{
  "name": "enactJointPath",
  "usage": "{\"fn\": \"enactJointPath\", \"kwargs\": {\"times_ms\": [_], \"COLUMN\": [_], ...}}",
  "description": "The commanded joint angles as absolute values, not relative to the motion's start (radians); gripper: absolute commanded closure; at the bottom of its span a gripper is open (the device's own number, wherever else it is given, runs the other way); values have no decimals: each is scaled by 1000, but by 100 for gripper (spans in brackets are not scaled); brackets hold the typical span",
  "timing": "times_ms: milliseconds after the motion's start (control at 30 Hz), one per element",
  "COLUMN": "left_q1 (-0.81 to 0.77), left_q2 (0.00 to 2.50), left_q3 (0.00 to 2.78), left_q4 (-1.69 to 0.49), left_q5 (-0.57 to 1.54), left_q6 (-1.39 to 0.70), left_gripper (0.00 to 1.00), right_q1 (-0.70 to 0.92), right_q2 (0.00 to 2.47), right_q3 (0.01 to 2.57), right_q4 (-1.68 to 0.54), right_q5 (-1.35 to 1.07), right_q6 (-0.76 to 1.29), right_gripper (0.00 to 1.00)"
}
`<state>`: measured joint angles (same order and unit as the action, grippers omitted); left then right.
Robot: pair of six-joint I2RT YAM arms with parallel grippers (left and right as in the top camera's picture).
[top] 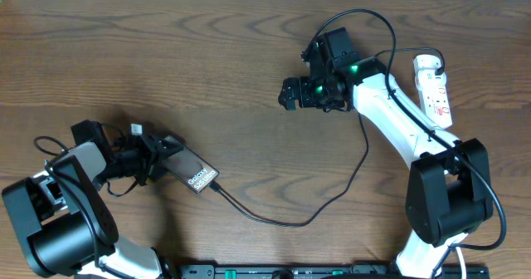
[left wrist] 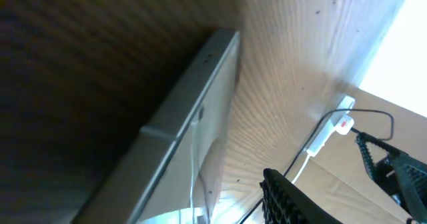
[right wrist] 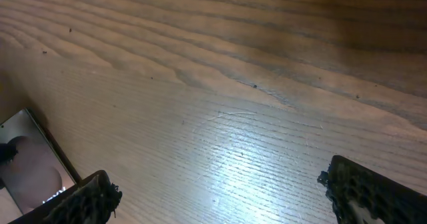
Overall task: Plug charger to phone and switch on socket
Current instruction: 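Lower the phone onto the table with the left gripper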
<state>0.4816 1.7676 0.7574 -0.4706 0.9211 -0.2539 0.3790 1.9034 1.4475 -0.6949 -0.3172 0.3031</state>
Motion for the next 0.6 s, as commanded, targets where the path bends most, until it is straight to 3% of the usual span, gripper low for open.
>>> {"fn": "enactJointPath", "kwargs": {"times_ms": [0, 567], "left_q1": [485, 485], "left_q2": [1803, 1803], "left_q3": [735, 735], "left_q4": [-493, -591], "left_q5": [615, 384], "left_q6": [-279, -319], "left_gripper": [51, 46], "right_q1": [381, 381], "right_q2": [1887, 1887], "right_q3": [1455, 1455], "right_q4": [-698, -700], "right_q5": [-312, -312], "right_q6": [306, 305], "right_gripper": [1, 1]}}
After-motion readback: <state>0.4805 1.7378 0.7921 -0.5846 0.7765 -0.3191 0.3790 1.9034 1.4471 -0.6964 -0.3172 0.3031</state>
